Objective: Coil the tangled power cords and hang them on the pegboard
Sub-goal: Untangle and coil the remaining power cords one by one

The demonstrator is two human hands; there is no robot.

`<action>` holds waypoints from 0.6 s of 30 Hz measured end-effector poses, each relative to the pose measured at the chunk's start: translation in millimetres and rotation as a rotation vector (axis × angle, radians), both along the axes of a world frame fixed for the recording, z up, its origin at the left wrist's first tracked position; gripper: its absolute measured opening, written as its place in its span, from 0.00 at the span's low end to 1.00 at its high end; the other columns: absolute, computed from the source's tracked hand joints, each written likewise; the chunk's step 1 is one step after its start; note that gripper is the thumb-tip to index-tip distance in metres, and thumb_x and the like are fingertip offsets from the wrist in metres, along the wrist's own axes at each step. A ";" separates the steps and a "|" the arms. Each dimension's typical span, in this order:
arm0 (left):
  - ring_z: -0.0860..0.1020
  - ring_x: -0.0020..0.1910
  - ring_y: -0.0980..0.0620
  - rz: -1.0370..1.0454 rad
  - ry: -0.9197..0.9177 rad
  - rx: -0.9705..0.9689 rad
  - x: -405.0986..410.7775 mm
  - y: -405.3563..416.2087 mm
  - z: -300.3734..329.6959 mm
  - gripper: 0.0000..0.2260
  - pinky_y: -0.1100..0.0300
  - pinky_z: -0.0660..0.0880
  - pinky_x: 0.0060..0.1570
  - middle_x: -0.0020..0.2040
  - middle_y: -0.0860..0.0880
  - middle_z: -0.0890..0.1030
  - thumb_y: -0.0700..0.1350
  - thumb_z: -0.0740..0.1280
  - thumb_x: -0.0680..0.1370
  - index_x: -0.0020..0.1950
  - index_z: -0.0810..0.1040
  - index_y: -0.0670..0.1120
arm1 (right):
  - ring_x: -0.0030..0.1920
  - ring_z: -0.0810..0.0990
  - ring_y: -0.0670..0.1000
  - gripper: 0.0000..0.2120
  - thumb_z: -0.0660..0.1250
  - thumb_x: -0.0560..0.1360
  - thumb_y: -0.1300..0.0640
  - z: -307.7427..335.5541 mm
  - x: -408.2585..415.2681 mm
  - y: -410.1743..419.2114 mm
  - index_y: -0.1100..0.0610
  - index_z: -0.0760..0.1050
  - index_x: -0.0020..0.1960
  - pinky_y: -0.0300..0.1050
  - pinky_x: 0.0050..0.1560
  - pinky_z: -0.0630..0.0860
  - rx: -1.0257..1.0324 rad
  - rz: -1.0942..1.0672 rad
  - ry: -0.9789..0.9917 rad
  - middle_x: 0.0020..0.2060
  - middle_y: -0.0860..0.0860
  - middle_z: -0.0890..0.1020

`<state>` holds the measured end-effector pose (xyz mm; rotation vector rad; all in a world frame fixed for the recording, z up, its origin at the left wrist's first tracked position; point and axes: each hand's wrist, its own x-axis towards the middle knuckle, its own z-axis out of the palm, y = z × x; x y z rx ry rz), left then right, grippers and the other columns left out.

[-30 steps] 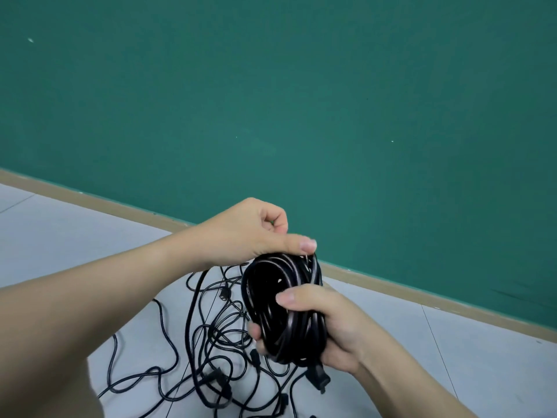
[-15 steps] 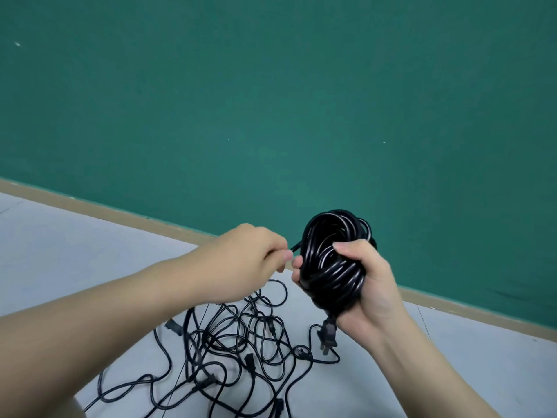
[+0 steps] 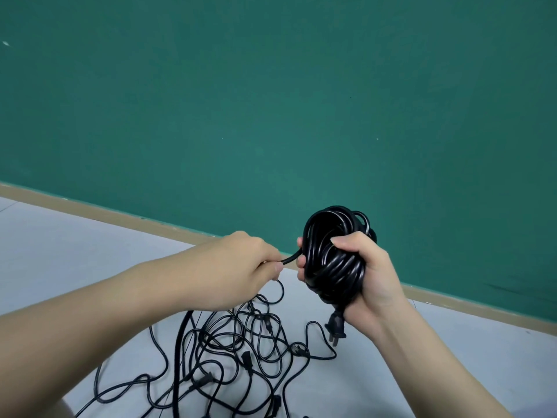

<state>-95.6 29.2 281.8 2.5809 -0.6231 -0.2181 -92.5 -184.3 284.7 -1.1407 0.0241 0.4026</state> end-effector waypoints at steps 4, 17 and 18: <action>0.76 0.38 0.41 0.000 0.030 0.081 -7.8 -0.6 2.7 0.18 0.47 0.76 0.42 0.36 0.46 0.78 0.54 0.59 0.85 0.39 0.71 0.47 | 0.39 0.82 0.57 0.25 0.71 0.64 0.56 -9.8 2.3 3.6 0.70 0.79 0.56 0.47 0.33 0.78 -0.262 -0.086 -0.145 0.43 0.63 0.83; 0.73 0.34 0.52 -0.199 -0.223 0.117 -13.1 8.3 16.6 0.06 0.60 0.66 0.34 0.31 0.56 0.76 0.61 0.65 0.81 0.47 0.75 0.61 | 0.31 0.71 0.40 0.20 0.78 0.65 0.58 -36.9 10.4 8.4 0.50 0.69 0.47 0.38 0.33 0.70 -1.012 0.282 -0.443 0.35 0.41 0.74; 0.72 0.33 0.52 -0.219 -0.178 0.015 -12.1 8.6 15.0 0.05 0.61 0.65 0.33 0.30 0.56 0.75 0.59 0.68 0.80 0.45 0.76 0.63 | 0.32 0.70 0.41 0.18 0.76 0.65 0.60 -40.9 9.2 12.4 0.53 0.70 0.47 0.38 0.35 0.68 -0.972 0.391 -0.480 0.34 0.40 0.72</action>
